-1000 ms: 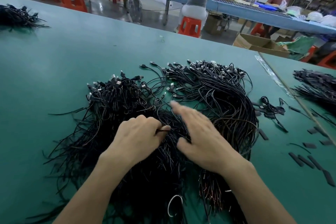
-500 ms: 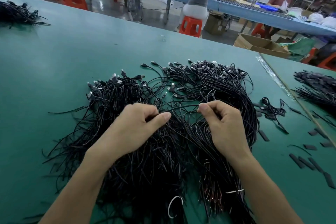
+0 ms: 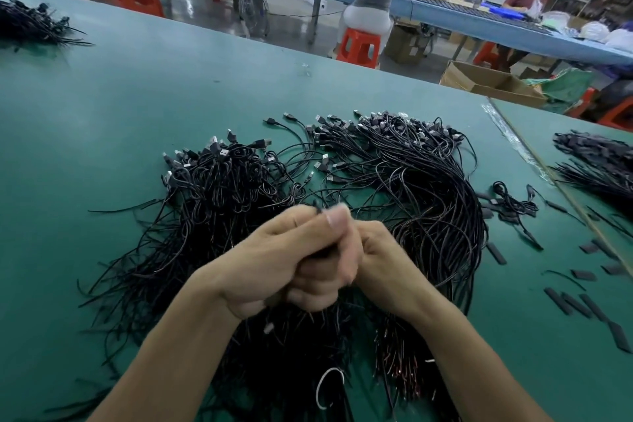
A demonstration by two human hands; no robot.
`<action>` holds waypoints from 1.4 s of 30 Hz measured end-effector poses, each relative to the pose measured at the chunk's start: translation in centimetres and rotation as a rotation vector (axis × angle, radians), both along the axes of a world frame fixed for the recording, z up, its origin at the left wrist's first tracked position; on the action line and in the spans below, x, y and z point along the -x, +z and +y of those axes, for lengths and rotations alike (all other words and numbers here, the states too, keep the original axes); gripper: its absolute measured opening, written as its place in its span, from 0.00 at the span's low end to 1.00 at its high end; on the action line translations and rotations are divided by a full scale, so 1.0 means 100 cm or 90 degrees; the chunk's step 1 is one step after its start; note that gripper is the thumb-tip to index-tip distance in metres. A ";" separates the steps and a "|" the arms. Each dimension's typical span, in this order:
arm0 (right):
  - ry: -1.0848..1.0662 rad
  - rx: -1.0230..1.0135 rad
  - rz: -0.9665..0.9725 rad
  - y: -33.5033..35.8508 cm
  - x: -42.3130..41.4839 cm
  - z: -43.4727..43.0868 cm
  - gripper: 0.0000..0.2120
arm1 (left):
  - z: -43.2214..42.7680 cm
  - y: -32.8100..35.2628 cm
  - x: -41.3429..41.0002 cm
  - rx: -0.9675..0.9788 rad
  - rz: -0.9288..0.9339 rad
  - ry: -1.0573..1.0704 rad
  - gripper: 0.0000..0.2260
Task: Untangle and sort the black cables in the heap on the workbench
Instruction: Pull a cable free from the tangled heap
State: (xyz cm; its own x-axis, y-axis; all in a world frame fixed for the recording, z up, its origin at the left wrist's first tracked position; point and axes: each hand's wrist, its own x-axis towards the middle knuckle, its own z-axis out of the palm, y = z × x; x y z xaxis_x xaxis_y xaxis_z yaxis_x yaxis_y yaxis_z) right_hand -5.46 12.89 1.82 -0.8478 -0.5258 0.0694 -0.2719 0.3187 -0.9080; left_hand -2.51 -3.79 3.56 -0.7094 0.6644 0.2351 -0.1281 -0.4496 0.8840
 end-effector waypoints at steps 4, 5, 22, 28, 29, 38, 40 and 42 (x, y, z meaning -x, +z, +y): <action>0.027 -0.126 0.015 -0.001 -0.006 -0.002 0.13 | 0.004 -0.011 0.010 -0.065 -0.085 0.296 0.19; 0.029 -0.156 0.027 0.001 -0.007 -0.002 0.12 | 0.005 -0.016 0.012 -0.049 -0.082 0.368 0.18; -0.115 0.013 0.197 0.038 -0.001 0.015 0.12 | 0.011 -0.026 0.006 0.288 0.007 0.245 0.34; -0.047 0.144 0.023 0.021 -0.008 -0.004 0.17 | -0.007 -0.018 0.003 -0.027 -0.145 -0.066 0.25; -0.043 0.148 0.013 0.019 -0.009 -0.007 0.17 | -0.009 -0.019 0.003 -0.067 -0.153 -0.109 0.24; -0.047 -0.128 0.069 0.009 -0.018 -0.009 0.17 | 0.004 -0.017 0.013 -0.291 -0.264 0.218 0.20; -0.021 -0.231 0.108 0.008 -0.020 -0.008 0.13 | 0.016 -0.026 0.016 -0.164 -0.172 0.432 0.20; -0.003 -0.316 0.119 0.012 -0.021 -0.006 0.11 | 0.021 -0.034 0.018 -0.096 -0.054 0.521 0.19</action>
State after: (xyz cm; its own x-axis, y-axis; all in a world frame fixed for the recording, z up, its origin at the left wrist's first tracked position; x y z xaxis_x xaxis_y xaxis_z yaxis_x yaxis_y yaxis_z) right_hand -3.35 12.29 3.00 -0.8473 -0.5298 -0.0361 -0.4123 0.6992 -0.5841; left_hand -4.32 -1.70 0.12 -0.9735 -0.1027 0.2043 0.2270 -0.5420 0.8091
